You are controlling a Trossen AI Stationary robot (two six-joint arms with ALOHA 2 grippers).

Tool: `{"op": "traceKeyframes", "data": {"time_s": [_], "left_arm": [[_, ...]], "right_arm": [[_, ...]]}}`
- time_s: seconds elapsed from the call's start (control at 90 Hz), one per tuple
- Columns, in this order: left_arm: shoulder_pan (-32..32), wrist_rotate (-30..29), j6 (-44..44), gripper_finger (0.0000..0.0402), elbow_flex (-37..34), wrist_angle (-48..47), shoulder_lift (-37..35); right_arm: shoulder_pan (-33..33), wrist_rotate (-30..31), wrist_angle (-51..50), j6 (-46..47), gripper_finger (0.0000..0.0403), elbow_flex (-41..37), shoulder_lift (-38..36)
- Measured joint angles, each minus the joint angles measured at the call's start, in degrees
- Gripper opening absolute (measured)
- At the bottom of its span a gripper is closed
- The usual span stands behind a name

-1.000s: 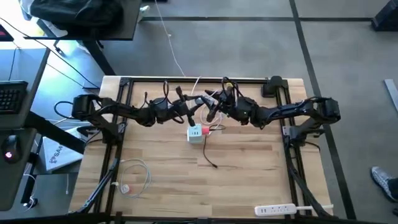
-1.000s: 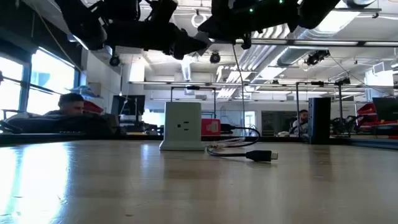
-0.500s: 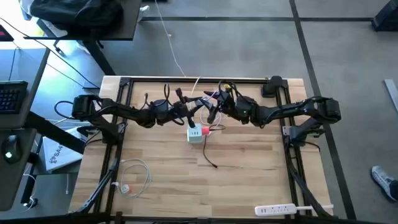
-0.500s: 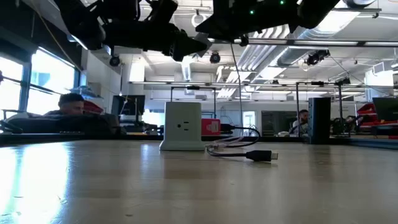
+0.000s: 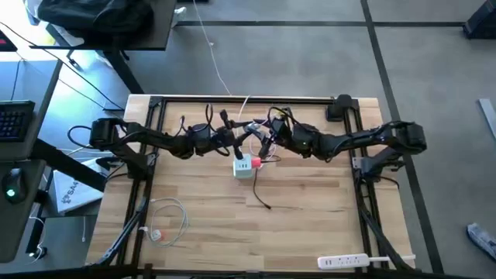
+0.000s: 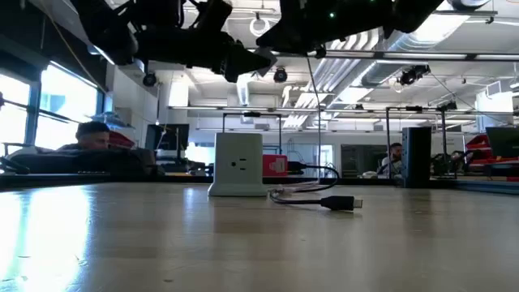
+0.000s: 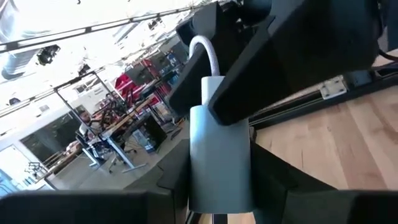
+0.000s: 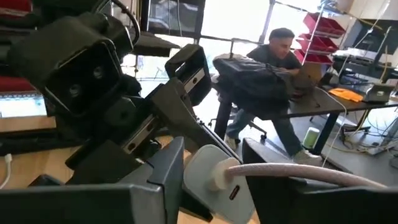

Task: Insert USB
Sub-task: Insert the light pink charger cable into the white charger adapter

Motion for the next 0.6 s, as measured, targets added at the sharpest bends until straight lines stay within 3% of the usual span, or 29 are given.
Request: {"op": "traceKeyframes", "data": {"time_s": [0.278, 0.6], "left_arm": [[0.0, 0.0, -0.6, 0.0102, 0.0, 0.1, 0.0], [0.0, -0.2, -0.9, 0.0103, -0.1, 0.1, 0.0]], "right_arm": [[-0.1, 0.6, -0.7, -1.5, 0.0080, 0.0, -1.9], [0.0, 1.0, -1.7, -1.1, 0.0078, 0.0, -1.9]]}}
